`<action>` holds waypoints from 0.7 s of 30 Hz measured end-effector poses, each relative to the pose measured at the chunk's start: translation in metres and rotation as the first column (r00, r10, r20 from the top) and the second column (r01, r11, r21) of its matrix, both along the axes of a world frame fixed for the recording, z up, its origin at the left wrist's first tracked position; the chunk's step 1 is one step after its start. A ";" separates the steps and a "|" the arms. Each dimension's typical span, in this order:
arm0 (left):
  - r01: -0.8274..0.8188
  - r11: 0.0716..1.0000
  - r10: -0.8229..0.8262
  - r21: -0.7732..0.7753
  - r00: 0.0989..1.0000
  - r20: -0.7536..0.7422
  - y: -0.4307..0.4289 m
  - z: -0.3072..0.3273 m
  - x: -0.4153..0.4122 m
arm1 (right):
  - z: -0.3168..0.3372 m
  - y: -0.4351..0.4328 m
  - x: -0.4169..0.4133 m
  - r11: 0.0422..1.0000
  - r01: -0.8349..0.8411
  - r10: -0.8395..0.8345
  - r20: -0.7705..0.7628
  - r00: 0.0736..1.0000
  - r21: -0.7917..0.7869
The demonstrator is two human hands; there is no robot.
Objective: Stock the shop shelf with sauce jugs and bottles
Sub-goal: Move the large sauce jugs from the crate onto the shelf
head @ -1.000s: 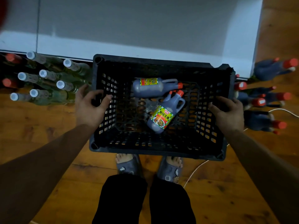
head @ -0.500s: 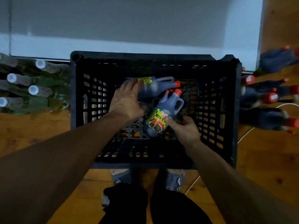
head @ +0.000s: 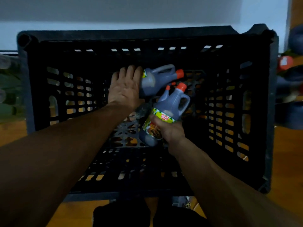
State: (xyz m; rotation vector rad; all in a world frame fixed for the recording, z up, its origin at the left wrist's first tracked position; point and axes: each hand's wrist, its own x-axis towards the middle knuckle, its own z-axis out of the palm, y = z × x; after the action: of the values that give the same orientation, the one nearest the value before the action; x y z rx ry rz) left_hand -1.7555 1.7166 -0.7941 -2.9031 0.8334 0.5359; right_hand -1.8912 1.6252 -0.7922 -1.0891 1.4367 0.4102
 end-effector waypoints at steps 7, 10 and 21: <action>-0.328 0.943 0.304 -0.059 0.919 -0.252 0.016 0.017 -0.021 | 0.018 -0.012 -0.007 0.998 0.055 -0.056 0.022 0.998 0.029; -0.503 0.858 0.430 -0.107 0.815 -0.387 0.031 0.039 -0.044 | 0.047 -0.019 -0.012 0.998 0.043 -0.044 0.033 0.998 0.040; -0.799 0.499 0.490 -0.334 0.578 -0.653 0.049 0.220 -0.077 | 0.234 -0.034 -0.018 0.912 -0.323 0.356 0.098 0.929 -0.252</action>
State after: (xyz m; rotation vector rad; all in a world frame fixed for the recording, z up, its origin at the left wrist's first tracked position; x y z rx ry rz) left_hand -1.8322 1.7658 -0.5742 -3.7264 -0.3357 1.3255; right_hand -1.9088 1.5912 -0.5582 -1.5401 1.1876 0.4072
